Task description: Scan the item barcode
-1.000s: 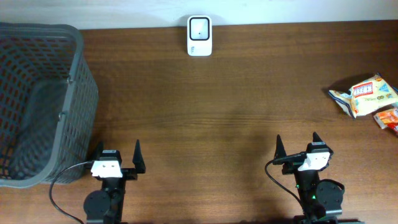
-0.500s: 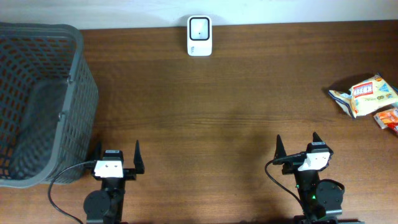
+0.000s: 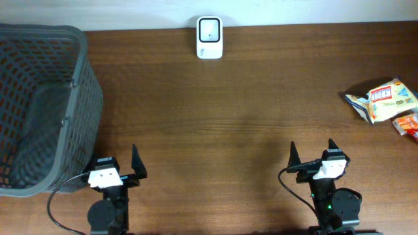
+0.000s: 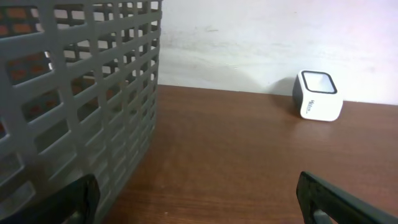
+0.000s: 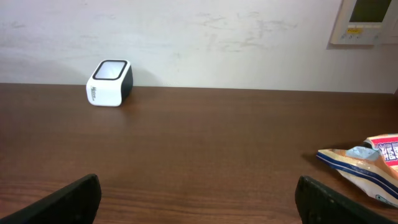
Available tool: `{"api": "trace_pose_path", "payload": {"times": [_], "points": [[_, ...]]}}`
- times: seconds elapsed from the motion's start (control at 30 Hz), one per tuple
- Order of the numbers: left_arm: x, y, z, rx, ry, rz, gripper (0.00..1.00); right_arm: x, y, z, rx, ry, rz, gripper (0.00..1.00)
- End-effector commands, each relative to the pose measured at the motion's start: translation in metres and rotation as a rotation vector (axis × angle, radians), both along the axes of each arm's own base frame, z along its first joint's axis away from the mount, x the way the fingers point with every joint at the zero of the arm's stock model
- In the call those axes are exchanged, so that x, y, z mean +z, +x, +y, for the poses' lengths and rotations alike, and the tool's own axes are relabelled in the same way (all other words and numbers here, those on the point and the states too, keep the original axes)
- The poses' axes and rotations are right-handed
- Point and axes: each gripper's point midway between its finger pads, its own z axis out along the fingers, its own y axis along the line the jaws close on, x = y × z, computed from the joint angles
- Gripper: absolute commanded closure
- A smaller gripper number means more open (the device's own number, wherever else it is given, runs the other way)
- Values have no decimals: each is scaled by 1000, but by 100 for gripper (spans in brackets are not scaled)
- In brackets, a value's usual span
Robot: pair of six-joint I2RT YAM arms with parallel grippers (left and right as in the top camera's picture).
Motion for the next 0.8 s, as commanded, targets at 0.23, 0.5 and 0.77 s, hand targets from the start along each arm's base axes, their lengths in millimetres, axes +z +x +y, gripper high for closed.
{"api": "trace_pose_path", "payload": {"times": [0.23,0.5,0.77], "points": [[-3,0,-11,-67,27,11,1,-4,0,-2,-12,4,5,2],[-2,0,-11,-66,26,8,1,-4,0,-2,-12,4,5,1],[-2,0,-11,-66,26,7,1,-4,0,-2,-12,4,5,2]]}}
